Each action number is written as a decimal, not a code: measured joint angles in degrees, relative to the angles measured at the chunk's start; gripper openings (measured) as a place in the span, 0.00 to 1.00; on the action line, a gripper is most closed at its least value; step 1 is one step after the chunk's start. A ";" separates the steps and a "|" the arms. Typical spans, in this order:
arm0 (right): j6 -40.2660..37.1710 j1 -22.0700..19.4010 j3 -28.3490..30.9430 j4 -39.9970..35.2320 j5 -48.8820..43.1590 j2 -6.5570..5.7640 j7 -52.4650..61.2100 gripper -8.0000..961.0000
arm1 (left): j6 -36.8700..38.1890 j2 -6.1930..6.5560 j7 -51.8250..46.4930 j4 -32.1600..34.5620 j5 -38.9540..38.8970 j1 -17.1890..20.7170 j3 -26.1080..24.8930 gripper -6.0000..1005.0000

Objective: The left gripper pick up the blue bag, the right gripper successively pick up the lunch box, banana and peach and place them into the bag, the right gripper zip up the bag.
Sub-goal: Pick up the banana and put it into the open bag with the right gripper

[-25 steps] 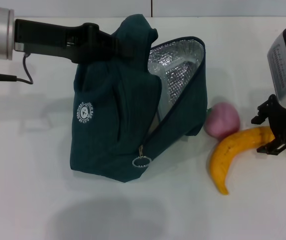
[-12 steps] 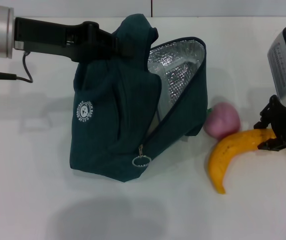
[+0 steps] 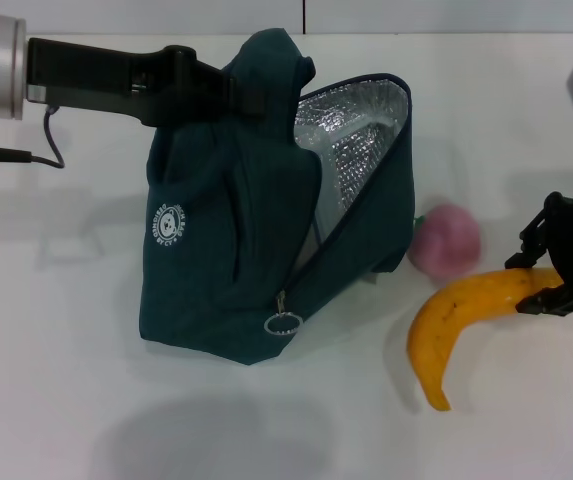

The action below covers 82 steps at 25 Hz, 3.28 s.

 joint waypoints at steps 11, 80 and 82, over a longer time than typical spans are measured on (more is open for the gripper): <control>-12.37 -1.29 4.94 -7.00 6.15 -0.02 0.15 0.45 | 0.00 -0.06 -0.06 0.00 0.10 0.01 0.09 0.05; 15.18 9.54 -15.75 -17.64 6.02 0.80 15.20 0.45 | 0.00 -0.10 -0.34 0.00 0.66 -0.41 0.35 0.05; 15.96 9.50 -16.71 -17.65 5.08 0.79 15.18 0.45 | -0.01 -0.08 -0.35 0.00 0.71 -0.42 0.35 0.05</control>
